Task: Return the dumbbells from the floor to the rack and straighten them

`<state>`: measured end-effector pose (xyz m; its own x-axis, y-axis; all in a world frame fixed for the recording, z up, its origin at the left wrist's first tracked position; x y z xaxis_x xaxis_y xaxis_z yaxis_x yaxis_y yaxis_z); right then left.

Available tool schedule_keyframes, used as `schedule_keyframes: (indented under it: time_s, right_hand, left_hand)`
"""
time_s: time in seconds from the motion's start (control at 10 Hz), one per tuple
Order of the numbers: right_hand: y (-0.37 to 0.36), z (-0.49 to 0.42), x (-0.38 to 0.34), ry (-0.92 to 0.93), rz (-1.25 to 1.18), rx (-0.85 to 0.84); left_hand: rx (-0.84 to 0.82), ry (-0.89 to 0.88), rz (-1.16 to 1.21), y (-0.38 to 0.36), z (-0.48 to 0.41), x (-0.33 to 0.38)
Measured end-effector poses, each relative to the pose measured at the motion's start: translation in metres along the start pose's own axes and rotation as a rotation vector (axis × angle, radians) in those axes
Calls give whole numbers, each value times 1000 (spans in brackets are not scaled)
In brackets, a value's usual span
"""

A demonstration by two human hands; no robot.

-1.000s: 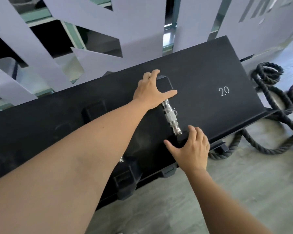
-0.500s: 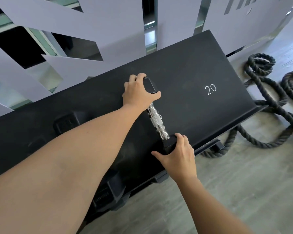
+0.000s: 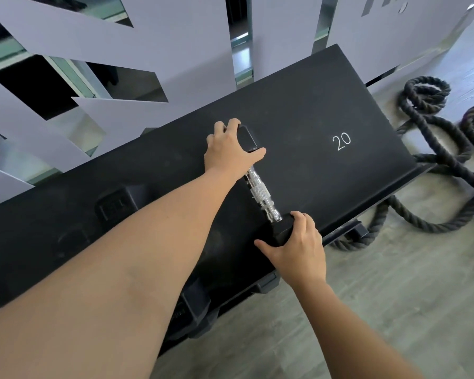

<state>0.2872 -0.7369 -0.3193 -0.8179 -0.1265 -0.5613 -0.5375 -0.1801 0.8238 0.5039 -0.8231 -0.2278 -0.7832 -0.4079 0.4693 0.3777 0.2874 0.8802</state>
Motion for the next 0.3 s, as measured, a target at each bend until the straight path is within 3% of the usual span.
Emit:
schedule_keyframes:
  time_s: [0.2,0.3]
  right_hand:
    - [12,-8,-6,-29,31,-118]
    - [28,-14,-17,-15,60,-88]
  left_hand:
    - [-138,37,38,15,4,4]
    - [-101,12,62,35,6,15]
Point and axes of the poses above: each hand's wrist, its own z-axis away from the middle knuckle, its own y-axis out of the back of the hand, x = y × z, the point moved 7 cm from there along -z, towards the middle knuckle, and after that the axes turned 2 degrees about z, right-handed, at the moved point
